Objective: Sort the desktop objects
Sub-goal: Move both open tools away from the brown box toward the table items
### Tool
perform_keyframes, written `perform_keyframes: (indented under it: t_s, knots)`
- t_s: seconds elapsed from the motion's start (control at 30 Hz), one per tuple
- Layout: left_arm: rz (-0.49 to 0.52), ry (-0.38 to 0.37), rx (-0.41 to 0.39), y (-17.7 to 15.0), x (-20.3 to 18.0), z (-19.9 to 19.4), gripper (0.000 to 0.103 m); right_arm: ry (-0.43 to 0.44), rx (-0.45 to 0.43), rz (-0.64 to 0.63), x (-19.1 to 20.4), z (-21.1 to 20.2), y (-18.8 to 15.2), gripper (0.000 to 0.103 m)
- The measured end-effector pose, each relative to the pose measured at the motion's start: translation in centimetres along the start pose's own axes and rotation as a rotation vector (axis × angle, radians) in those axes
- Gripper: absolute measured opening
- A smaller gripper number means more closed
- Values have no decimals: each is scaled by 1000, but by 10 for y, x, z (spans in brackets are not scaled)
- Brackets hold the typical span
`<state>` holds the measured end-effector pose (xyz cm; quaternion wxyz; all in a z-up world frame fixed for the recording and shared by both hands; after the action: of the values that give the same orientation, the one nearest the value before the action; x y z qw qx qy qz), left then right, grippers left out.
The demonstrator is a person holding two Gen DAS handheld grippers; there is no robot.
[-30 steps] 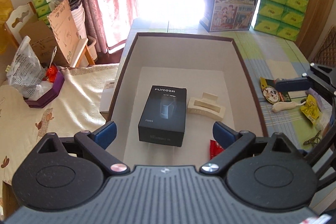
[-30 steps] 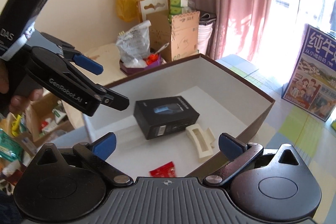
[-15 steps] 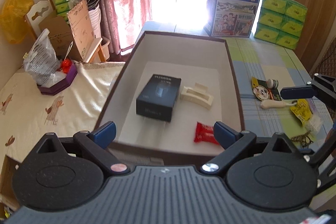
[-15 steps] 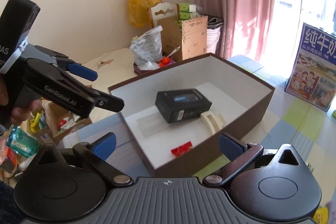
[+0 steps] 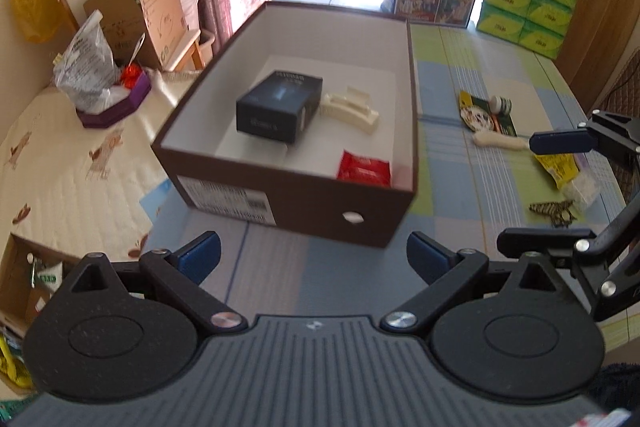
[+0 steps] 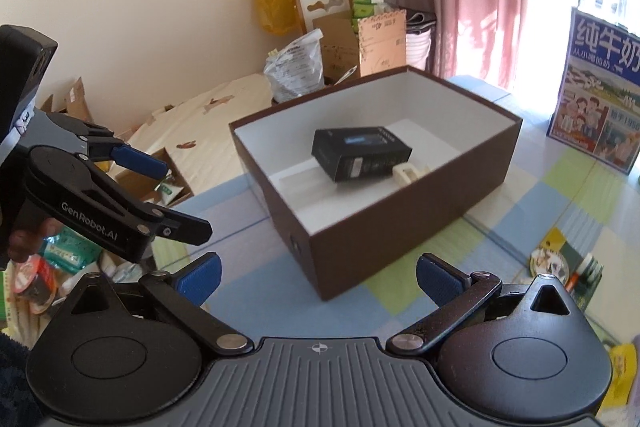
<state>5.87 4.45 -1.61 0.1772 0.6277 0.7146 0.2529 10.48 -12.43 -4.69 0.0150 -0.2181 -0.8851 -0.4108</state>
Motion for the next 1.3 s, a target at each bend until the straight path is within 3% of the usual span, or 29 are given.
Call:
perform_keyframes:
  t_s: [0.27, 0.8, 1.3]
  knots:
    - [-13, -22, 42, -17, -26, 1, 98, -14, 41, 30, -11, -21, -27, 101]
    - [87, -155, 72, -18, -109, 17, 98, -164, 57, 191, -64, -91, -86, 101]
    - [251, -321, 65, -10, -195, 49, 97, -421, 61, 417, -134, -136, -138, 101]
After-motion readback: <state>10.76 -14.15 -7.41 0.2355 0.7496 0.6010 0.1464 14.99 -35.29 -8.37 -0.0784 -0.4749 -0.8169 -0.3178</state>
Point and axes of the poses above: each gripper's, at about its wrist camera, not at the fingertips, and z roughly the way its jaws point, x to its left, y to its top, the point moved 2 cm from there along z, roughly the way its jaws point, and after that the axes turned 5 degrees about z, right-handed, at the moved point
